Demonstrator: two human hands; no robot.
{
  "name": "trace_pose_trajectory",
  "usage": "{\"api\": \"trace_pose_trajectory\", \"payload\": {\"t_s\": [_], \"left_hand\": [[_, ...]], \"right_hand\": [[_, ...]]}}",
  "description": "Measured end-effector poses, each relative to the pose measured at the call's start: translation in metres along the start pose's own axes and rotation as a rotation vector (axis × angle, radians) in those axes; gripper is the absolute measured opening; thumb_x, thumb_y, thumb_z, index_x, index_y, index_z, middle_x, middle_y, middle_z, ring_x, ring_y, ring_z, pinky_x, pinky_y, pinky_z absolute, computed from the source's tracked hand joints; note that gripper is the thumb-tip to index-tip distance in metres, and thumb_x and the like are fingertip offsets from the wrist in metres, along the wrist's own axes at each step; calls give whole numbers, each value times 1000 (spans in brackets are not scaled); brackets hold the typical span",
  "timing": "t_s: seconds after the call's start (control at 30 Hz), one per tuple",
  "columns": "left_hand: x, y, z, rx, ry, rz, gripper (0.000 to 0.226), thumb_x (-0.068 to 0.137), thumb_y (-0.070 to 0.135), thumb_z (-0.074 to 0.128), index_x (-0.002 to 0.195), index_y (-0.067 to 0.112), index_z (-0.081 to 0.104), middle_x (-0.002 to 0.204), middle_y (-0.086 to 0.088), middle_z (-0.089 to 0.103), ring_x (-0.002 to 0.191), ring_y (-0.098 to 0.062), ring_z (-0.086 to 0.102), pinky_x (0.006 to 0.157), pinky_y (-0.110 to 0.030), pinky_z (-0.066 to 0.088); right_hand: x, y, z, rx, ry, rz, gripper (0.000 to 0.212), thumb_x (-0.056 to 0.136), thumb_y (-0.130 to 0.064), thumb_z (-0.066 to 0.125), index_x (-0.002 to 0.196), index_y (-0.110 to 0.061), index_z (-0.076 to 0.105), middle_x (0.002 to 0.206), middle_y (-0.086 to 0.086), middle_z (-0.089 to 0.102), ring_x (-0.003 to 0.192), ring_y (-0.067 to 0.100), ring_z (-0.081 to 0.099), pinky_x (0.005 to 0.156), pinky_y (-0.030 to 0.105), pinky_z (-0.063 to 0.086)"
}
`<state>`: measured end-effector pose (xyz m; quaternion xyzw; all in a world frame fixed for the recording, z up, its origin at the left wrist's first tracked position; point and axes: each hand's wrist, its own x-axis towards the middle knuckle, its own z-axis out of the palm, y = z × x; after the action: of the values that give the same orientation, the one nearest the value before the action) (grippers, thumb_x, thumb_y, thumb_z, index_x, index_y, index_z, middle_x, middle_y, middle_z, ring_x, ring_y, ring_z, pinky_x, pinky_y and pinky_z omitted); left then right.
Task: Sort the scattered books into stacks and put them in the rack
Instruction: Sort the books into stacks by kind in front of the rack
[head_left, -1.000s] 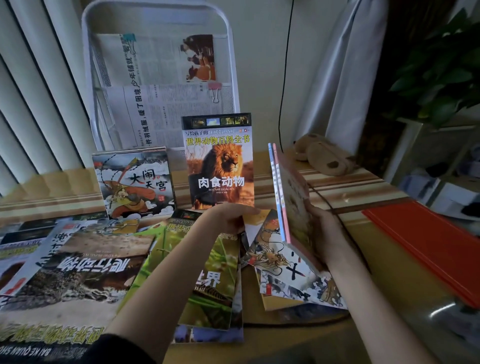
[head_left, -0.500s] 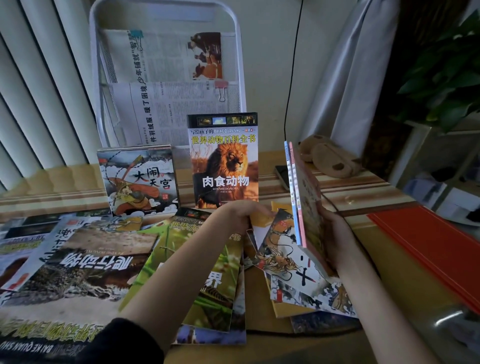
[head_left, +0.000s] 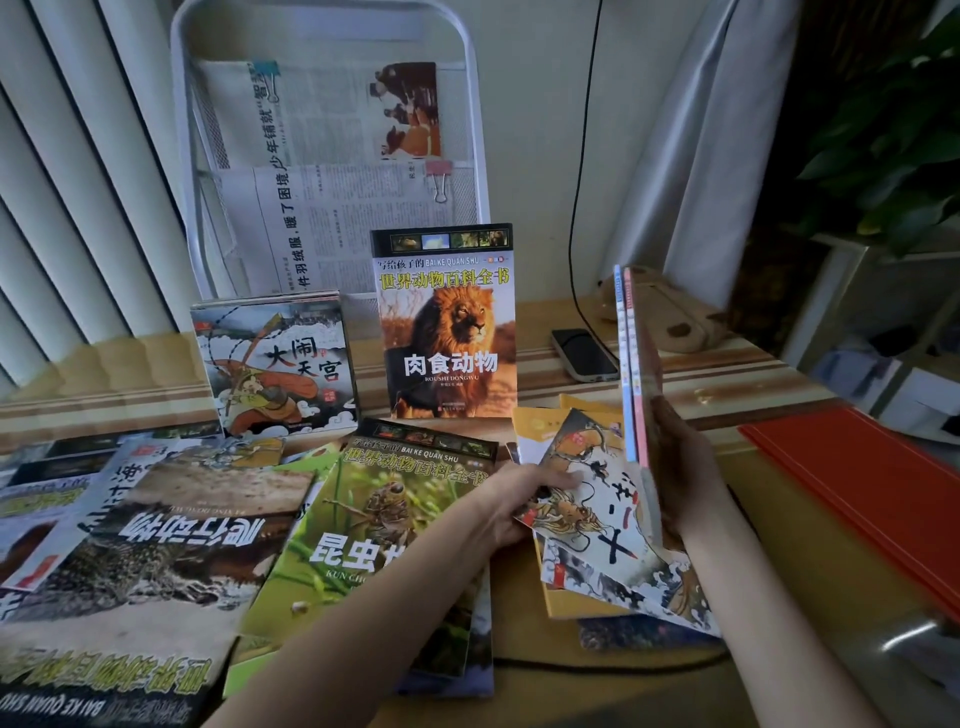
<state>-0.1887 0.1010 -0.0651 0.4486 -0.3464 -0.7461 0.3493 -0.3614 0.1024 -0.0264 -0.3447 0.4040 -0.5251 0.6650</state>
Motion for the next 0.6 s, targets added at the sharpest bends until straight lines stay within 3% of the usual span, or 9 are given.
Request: {"api": "trace_pose_trajectory", "payload": {"t_s": [0.07,0.13,0.2,0.3,0.43,0.53,0.6], "left_hand": [[-6,6,5,62,73,24,23,77,-3,66,98,-5,57,81,-16,66,56,-22,64,54,-29,56],[-18,21,7,98,131,47,27,72,-5,65,97,-4,54,74,-15,66,53,-21,62,55,-29,54],[-41,45,2,94,174,33,18,73,-5,64,89,-4,56,64,-13,67,50,-22,63,56,-32,56],[-86,85,-33,78,279,67,4,82,-5,59,80,-4,56,52,-12,64,39,-20,61,40,-28,53],[-143,104,-98,36,399,90,9,71,3,60,76,-2,55,47,-11,61,33,-19,58,32,-23,48],[-157,89,-135,86,462,56,27,60,6,76,78,-4,58,47,-12,61,33,-19,58,31,-23,47],[-156,70,-151,127,450,-1,35,55,10,79,80,-5,59,51,-13,63,35,-21,59,35,-23,48]], "right_hand": [[-3,-1,5,-51,-5,-4,39,96,-44,40,92,-20,71,87,10,73,75,22,72,71,36,54],[-3,-7,9,-74,7,14,36,93,-44,46,102,-18,70,103,13,71,93,29,69,87,45,52],[-1,-18,9,-89,44,2,31,91,-36,51,108,-14,66,105,12,70,91,27,69,82,41,52],[4,-28,1,-165,105,6,25,88,-26,59,108,-12,66,103,8,71,89,23,69,79,35,51],[13,-19,-21,-543,220,121,26,88,-25,63,107,-9,65,116,6,63,109,25,58,98,37,40],[26,-2,-25,-929,333,105,45,91,-21,61,129,1,49,130,13,52,123,32,48,94,38,40],[32,6,-22,-1142,413,23,40,90,-19,61,123,2,54,121,22,59,109,35,57,85,36,46]]}}
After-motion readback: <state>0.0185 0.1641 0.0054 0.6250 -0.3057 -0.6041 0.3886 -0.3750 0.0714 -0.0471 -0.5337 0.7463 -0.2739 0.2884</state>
